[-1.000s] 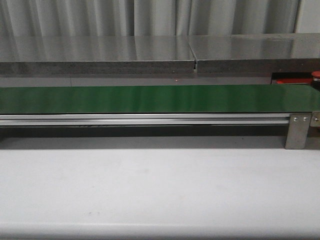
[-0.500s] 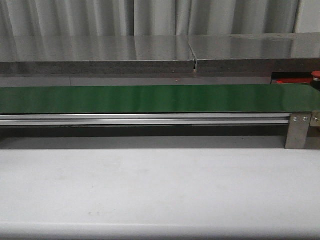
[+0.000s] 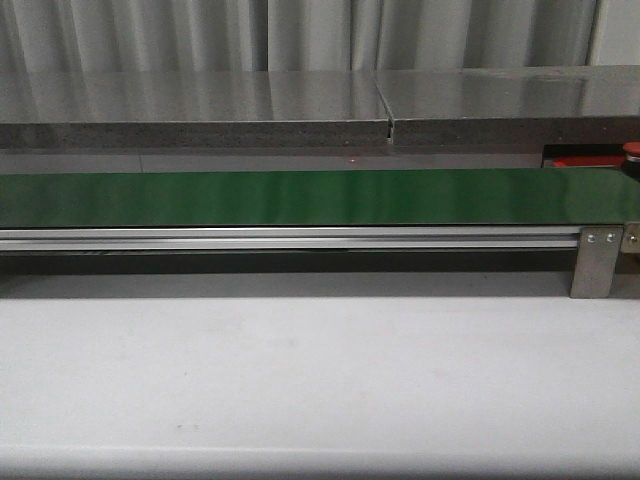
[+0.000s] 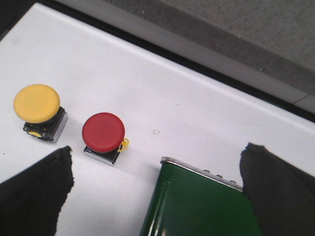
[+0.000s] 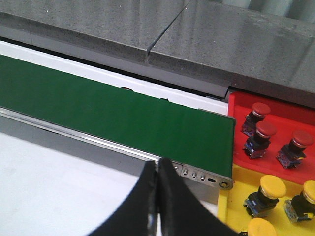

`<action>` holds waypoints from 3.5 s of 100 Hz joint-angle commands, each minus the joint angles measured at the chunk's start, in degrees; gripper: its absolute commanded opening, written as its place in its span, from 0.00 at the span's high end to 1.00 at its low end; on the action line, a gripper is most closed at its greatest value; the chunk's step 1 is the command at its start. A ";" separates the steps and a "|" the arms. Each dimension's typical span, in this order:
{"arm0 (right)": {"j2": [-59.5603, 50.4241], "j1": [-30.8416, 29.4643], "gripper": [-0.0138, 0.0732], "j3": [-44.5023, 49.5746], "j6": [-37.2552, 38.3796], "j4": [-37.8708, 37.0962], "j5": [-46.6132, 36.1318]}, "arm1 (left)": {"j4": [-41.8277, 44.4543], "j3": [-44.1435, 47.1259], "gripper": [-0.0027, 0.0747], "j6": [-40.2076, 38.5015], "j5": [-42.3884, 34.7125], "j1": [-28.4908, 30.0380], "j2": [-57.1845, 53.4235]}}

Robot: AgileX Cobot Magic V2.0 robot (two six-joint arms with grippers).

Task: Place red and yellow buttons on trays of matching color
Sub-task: 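Grasp the red push-button with the left gripper and lift it, then set the red button on the belt and open the left gripper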

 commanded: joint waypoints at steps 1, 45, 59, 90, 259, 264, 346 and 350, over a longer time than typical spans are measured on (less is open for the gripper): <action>0.13 0.17 0.98 -1.38 -0.38 1.25 -3.68 | -1.39 -3.11 0.14 -0.55 -1.32 0.60 -0.69; 0.13 0.17 0.98 -1.38 -0.38 1.25 -3.68 | -2.67 -5.16 0.14 -0.55 -5.24 2.81 6.53; 0.13 0.17 0.98 -1.38 -0.38 1.25 -3.68 | -3.11 -8.20 0.14 -0.55 -4.74 2.81 8.60; 0.13 0.17 0.98 -1.38 -0.38 1.25 -3.73 | -3.45 -14.50 0.14 -0.55 -2.57 2.81 13.48; 0.13 0.17 0.98 -1.38 -0.38 1.25 -3.73 | -6.01 -15.93 0.99 5.03 14.22 2.37 -2.34; 0.13 0.17 0.98 -1.38 -0.38 1.25 -3.73 | -6.12 -14.07 0.99 5.41 14.23 2.37 -3.83; 0.13 0.17 0.98 -1.38 -0.38 1.25 -3.73 | -19.83 18.45 0.99 22.92 -8.16 -5.16 -12.48; 0.13 0.17 0.98 -1.38 -0.38 1.25 -3.73 | -19.93 18.45 0.99 22.92 -8.29 -5.16 -12.22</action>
